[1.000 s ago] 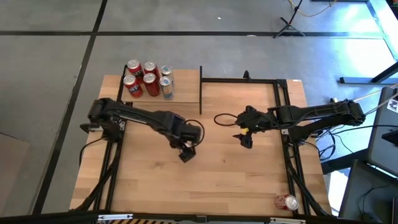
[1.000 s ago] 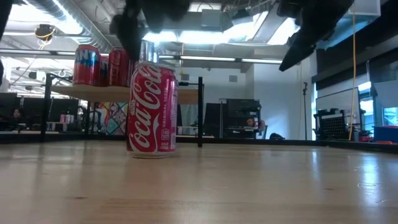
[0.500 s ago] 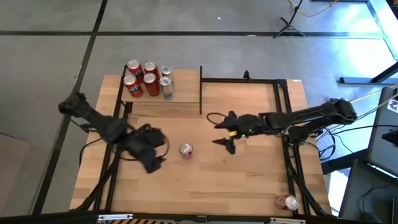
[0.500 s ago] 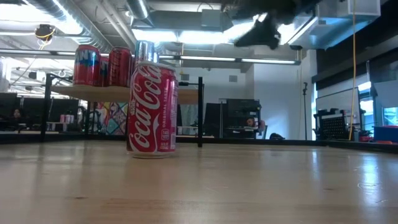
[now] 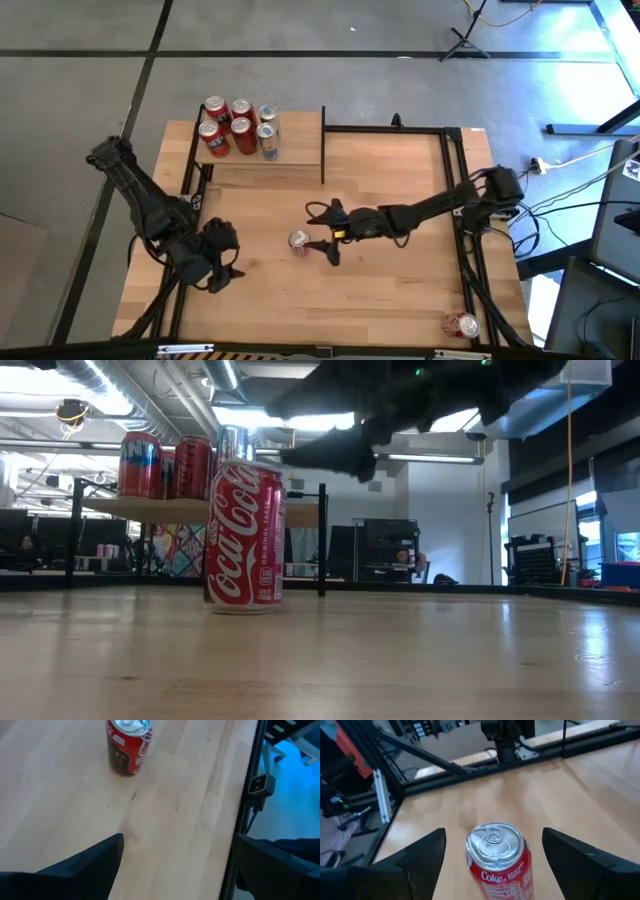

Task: Place canned beverage on shelf
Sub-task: Put the left red white soda can on the shelf

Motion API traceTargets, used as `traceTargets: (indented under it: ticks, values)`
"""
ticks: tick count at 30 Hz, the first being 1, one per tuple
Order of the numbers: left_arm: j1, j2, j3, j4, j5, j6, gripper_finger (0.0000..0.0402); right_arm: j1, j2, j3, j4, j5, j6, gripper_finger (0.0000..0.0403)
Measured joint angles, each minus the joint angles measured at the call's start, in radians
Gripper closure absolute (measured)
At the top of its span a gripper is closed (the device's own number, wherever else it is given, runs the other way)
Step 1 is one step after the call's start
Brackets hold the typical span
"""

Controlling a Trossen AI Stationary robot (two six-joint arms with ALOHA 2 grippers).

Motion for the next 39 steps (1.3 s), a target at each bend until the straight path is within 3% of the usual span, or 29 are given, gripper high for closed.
traceTargets:
  ticks: [14,39]
  values:
    - [-0.004,-0.003,0.0,-0.011,0.019,0.061,0.0041,0.0,0.188,0.086,0.049,0.01,-0.025,0.0084]
    - [-0.004,-0.003,0.0,-0.01,0.021,0.059,0.0041,0.0,0.237,0.085,0.134,0.024,-0.074,0.0084]
